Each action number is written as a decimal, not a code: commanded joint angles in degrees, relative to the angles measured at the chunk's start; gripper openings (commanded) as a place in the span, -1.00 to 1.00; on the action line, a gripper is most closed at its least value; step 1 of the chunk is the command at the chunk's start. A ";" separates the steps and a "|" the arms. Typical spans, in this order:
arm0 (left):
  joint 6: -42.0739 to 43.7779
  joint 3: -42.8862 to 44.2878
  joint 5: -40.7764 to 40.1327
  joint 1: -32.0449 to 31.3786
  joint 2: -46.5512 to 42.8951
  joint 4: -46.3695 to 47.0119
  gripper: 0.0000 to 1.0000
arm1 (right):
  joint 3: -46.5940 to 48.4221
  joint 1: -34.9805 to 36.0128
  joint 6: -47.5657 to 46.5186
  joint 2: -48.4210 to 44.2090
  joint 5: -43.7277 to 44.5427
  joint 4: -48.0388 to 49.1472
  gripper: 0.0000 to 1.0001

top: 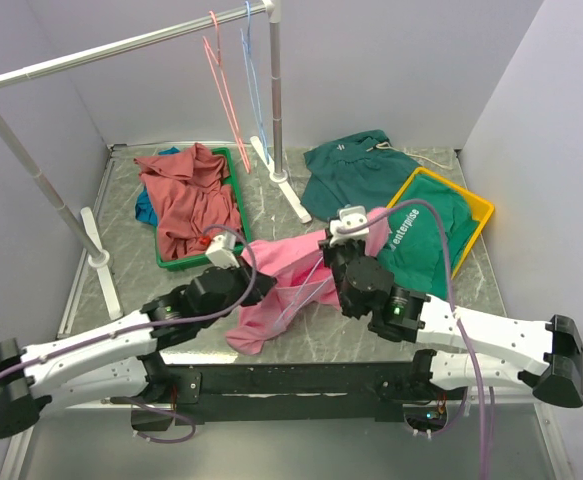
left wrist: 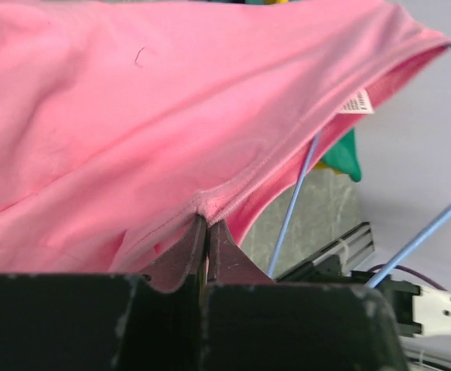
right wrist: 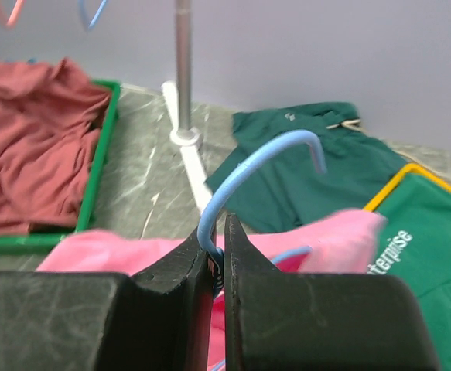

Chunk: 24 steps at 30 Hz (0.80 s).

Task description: Place the t-shirt on the hanger

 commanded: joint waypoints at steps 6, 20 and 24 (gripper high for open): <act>1.56 3.51 -4.70 -0.06 -11.70 -14.64 -0.98 | 14.85 -4.13 -3.75 4.68 9.60 1.11 -1.00; 8.15 14.85 9.70 -1.02 -6.17 -13.59 -0.98 | 31.55 -7.91 -13.66 21.89 18.65 16.00 -1.00; 8.07 18.10 10.68 -3.39 -5.90 -14.99 -0.98 | 32.44 -10.10 -23.42 26.74 20.76 29.21 -1.00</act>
